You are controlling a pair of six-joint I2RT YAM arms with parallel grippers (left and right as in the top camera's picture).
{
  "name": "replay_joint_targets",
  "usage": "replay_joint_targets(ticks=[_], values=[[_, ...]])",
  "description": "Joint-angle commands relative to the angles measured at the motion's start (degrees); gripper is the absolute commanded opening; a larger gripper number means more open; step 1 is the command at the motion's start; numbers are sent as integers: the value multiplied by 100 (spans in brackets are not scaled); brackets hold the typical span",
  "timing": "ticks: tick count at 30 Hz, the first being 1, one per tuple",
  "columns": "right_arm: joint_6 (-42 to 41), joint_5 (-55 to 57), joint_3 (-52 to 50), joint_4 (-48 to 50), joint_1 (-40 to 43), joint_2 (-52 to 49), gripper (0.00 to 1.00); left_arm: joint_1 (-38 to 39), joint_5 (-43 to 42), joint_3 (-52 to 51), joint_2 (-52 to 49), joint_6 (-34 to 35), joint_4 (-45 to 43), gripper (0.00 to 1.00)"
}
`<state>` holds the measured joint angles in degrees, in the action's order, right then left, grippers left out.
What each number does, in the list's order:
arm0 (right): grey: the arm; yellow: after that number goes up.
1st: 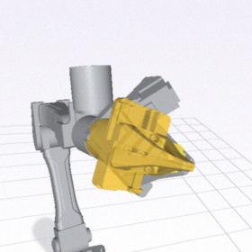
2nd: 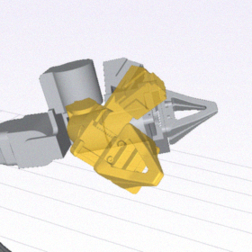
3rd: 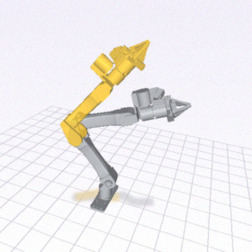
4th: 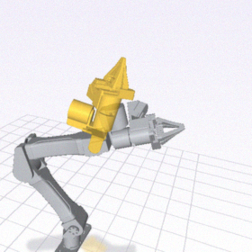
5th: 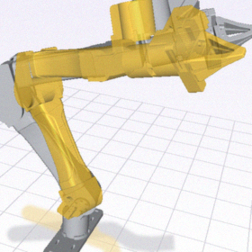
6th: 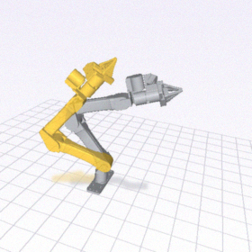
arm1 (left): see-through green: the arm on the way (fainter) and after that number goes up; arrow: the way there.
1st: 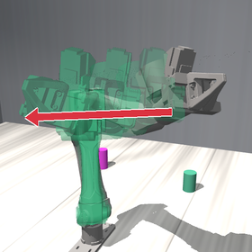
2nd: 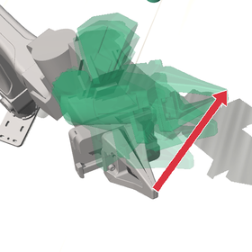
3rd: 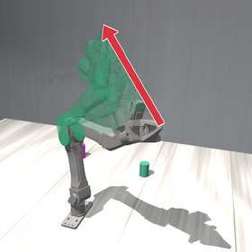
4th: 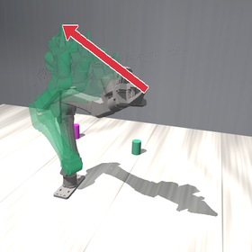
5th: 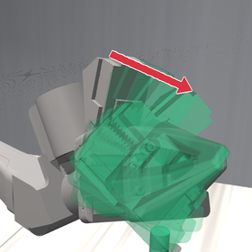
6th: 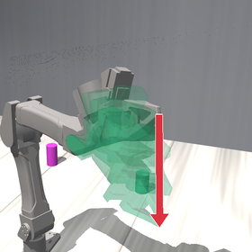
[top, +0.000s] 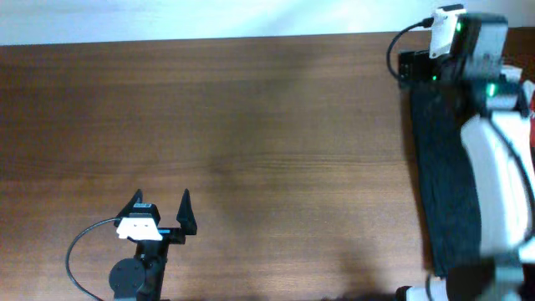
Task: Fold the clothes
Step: 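Reach the right gripper to the black pants on the stack and grasp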
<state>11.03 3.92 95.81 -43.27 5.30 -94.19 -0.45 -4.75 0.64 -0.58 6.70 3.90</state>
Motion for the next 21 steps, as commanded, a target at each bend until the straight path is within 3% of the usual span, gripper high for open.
replay_joint_targets(ticks=[1, 4, 8, 11, 14, 17, 21], values=[[-11, -59, 979, -719, 190, -874, 99, -24, -103, -13, 28, 11, 24, 99], [76, -321, 992, -568, 149, -1088, 99, -24, -103, -13, 28, 11, 24, 99], [50, 634, 992, -514, 146, -2164, 99, -24, -103, -13, 28, 11, 24, 99], [55, 719, 992, -280, 146, -2747, 99, -24, -103, -13, 28, 11, 24, 99], [55, 745, 990, -103, 146, -3025, 99, -24, -103, -13, 28, 11, 24, 99], [55, 1606, 990, 70, 149, -3307, 99, -24, -103, -13, 28, 11, 24, 99], [55, 1624, 990, 90, 142, -3720, 99, -24, -103, -13, 28, 11, 24, 99]])
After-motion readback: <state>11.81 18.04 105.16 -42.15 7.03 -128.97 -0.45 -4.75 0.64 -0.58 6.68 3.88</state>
